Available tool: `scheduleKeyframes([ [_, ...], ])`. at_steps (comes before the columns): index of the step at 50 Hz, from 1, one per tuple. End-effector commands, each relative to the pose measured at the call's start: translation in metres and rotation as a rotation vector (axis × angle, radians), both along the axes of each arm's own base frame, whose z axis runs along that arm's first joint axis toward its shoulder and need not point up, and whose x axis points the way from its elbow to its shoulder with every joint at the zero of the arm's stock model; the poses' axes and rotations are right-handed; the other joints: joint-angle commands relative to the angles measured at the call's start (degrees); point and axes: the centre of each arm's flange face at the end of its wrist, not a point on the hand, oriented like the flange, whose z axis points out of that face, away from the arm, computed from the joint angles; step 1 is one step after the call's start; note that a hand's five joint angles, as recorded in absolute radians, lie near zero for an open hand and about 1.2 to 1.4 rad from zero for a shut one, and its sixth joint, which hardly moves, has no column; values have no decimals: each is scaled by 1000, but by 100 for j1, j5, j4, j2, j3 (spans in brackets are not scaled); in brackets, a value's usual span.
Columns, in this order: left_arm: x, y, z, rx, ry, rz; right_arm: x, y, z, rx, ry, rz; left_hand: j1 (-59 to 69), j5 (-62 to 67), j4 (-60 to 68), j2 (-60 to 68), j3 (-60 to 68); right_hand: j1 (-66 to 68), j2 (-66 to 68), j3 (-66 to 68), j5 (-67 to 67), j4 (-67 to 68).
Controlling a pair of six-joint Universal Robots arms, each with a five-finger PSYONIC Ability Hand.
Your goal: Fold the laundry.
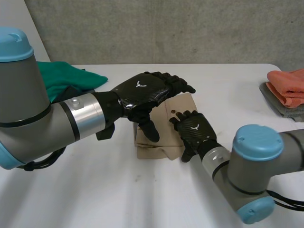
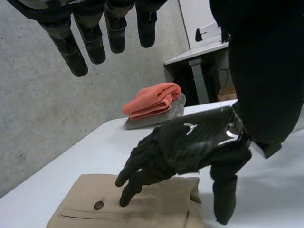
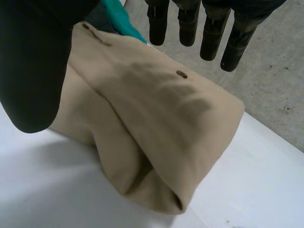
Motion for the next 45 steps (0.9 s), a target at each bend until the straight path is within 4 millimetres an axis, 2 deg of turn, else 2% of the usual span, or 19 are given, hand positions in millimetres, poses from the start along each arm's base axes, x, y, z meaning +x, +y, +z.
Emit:
scheduleKeyframes([
  [1,0,-2,-4,5,-11,27,20,-9,-25,-50,37,22,207,33,130,125,88,-97,-283,-207,-352,-375],
  [6,0,-2,-3,2,-11,27,27,-21,-31,-84,58,-1,173,0,97,92,54,-97,-283,-207,-352,-375],
  [16,0,-1,-1,-2,-7,25,43,-47,-21,-157,18,-31,190,16,113,108,71,600,414,490,345,322],
  [26,2,1,-2,1,-9,25,54,-63,-17,-185,-2,-24,173,0,96,91,54,1021,835,911,766,743],
  [33,3,1,0,-6,-5,28,64,-70,-27,-174,4,23,173,0,96,91,54,2868,2682,2758,2613,2590],
  [34,3,1,1,-7,-4,30,66,-72,-26,-170,5,32,173,0,96,91,54,3821,3635,3711,3567,3543],
  [37,6,-1,4,-15,0,39,68,-75,-22,-175,1,37,156,-17,80,75,38,5506,5320,5396,5251,5228],
  [38,7,-2,5,-18,1,42,69,-77,-18,-182,-4,36,173,-1,96,91,54,6889,6703,6779,6634,6611],
  [41,10,-5,8,-24,5,56,71,-80,-13,-198,-14,35,156,-17,80,75,37,6903,6717,6793,6648,6625],
  [45,14,-10,8,-24,7,72,71,-91,4,-243,-40,25,156,-17,80,75,37,6903,6717,6793,6648,6625],
])
